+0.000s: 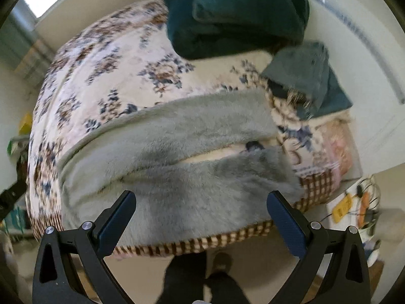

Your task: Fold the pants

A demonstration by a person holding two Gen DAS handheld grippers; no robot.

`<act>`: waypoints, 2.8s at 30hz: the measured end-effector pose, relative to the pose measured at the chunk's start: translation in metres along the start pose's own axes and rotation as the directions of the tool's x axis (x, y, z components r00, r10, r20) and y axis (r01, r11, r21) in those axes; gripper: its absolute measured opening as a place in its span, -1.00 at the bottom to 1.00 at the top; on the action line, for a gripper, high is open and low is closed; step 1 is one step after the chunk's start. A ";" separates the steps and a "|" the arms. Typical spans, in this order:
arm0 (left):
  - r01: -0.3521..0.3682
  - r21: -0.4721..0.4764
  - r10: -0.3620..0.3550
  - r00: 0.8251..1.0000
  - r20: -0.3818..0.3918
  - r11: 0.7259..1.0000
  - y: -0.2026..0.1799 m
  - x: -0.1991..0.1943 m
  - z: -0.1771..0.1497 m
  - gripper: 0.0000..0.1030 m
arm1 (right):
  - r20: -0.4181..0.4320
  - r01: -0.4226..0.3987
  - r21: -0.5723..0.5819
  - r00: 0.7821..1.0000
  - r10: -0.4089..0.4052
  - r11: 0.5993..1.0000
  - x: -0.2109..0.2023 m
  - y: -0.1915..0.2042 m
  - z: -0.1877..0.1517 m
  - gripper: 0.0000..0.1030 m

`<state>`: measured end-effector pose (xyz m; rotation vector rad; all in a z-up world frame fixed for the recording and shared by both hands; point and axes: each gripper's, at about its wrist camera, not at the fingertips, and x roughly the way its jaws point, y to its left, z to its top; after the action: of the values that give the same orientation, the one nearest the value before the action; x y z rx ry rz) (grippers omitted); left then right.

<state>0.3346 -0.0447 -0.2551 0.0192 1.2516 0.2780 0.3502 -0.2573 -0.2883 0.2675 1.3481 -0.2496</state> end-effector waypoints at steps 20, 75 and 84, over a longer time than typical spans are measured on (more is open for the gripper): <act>-0.049 -0.315 -0.131 0.841 -0.525 0.948 -0.044 0.377 0.151 1.00 | -0.318 0.122 0.492 0.947 0.047 0.862 0.374 0.003 0.197 1.00; -0.029 -0.283 -0.077 0.931 -0.356 0.959 0.008 0.246 -0.187 -0.81 | -0.394 0.054 0.255 0.917 0.053 0.966 0.304 -0.178 -0.107 -0.80; -0.011 -0.320 -0.073 0.966 -0.247 0.947 0.023 0.192 -0.171 0.25 | -0.238 -0.096 0.299 0.956 0.172 0.949 0.230 -0.244 -0.102 0.27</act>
<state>0.2242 -0.0036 -0.4846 -0.3247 1.4489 0.4644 0.2224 -0.4587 -0.5447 0.6529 1.5472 -0.3009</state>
